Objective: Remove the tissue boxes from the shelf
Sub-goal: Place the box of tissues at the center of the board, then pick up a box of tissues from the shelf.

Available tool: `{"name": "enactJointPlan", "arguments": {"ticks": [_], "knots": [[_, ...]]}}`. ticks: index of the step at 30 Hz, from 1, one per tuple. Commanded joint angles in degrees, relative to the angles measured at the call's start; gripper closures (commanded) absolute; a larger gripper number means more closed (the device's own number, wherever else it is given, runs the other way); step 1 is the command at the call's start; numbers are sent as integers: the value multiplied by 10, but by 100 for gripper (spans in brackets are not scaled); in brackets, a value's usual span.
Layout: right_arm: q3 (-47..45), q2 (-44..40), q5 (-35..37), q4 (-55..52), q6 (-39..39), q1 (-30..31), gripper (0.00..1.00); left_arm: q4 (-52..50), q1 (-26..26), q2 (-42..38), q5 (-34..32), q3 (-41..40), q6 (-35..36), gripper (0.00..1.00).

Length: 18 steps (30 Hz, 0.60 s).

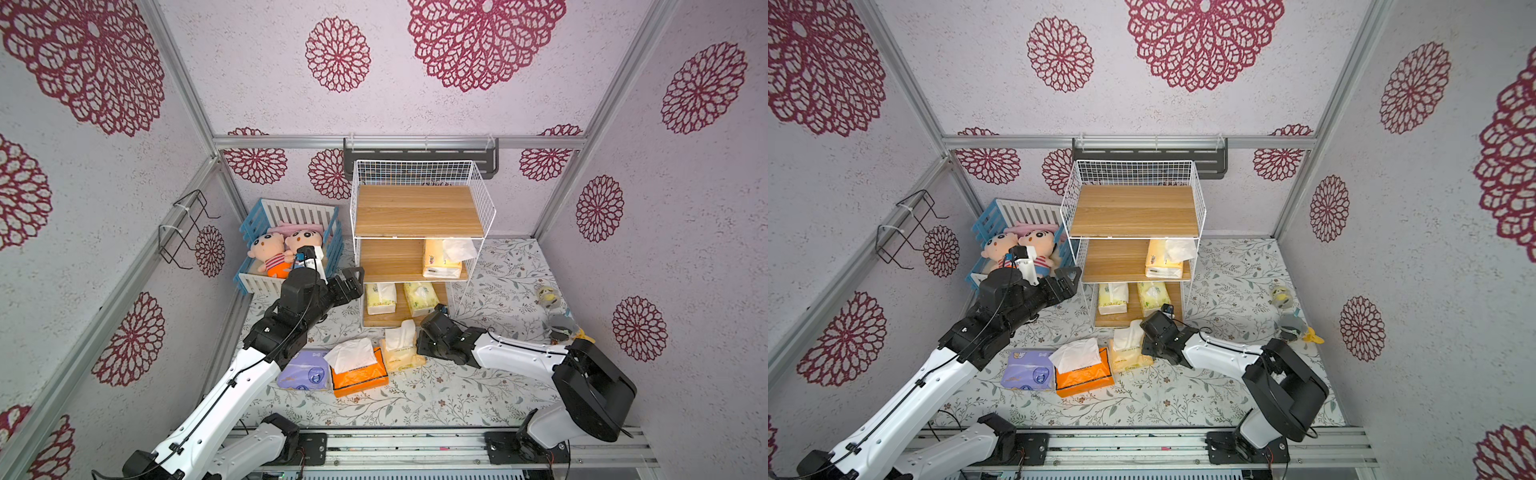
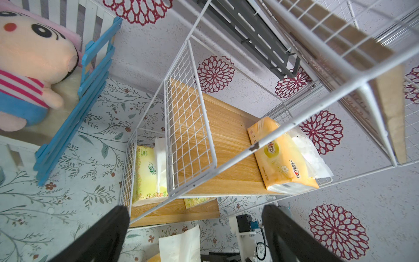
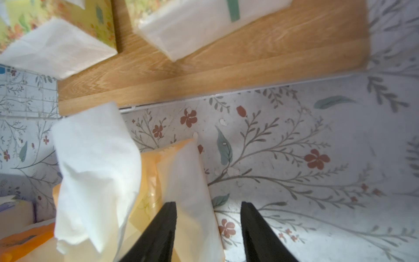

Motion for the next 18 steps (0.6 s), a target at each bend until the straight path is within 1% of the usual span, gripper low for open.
{"name": "enactJointPlan", "arguments": {"ticks": [1,5,9,13,16,18], "knots": [[-12,-31,3,29,10,6,47,-9,-4,4,9,13,1,1],[-22,-81,30,-7,8,7,45,-4,-4,5,-8,10,0,2],[-51,-189,53,-27,14,7,41,0,-4,14,-11,26,-4,2],[-81,-309,61,-34,18,6,41,-11,-4,32,1,55,1,2],[-71,-373,75,-66,18,6,41,-2,-4,49,8,64,12,2],[-52,-407,97,-95,23,6,41,-4,-4,63,10,76,23,2]]}}
